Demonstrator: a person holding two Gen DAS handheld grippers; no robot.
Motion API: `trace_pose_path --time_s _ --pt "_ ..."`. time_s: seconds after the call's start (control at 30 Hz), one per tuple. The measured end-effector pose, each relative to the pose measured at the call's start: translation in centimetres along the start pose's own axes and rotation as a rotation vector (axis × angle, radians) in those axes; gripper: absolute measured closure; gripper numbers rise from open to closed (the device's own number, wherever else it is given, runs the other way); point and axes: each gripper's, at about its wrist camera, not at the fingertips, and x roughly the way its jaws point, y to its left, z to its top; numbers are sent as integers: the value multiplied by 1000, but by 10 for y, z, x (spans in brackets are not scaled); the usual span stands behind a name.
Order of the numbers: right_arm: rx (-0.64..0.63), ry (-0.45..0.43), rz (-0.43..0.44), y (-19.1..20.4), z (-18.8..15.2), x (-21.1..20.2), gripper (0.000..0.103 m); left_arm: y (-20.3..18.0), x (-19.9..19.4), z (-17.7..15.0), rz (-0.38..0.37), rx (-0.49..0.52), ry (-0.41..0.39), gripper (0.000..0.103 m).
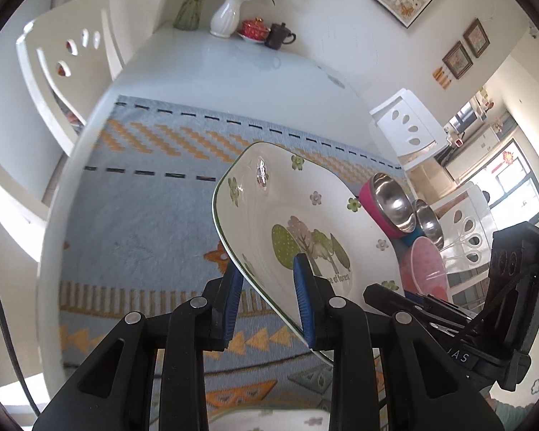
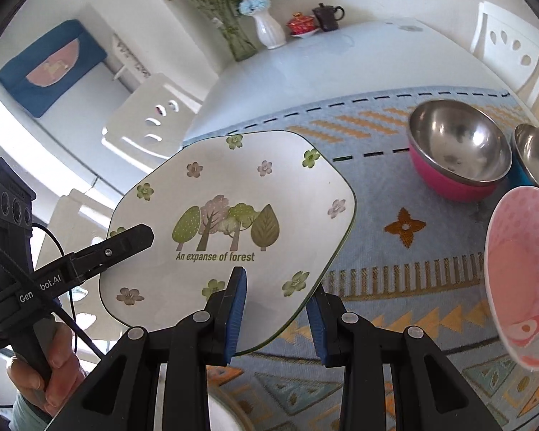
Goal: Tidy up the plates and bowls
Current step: 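Carry the tree-print plate with both grippers over the stacked plates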
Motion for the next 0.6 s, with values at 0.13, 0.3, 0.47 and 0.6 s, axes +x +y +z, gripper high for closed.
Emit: trace_pose_path --time_s 0.13,0.3,0.47,0.6 --pt "-6 -19 2 16 -14 -13 72 2 -24 -14 -6 5 -27 78" --pt "13 -37 -9 38 -44 -31 72 6 -51 -37 -25 22 -49 78" --pt "43 -47 -15 65 -86 -52 72 12 -82 -68 -43 40 -52 78" --pt "61 -46 -22 82 -119 -65 72 16 -102 -94 -52 56 -51 77"
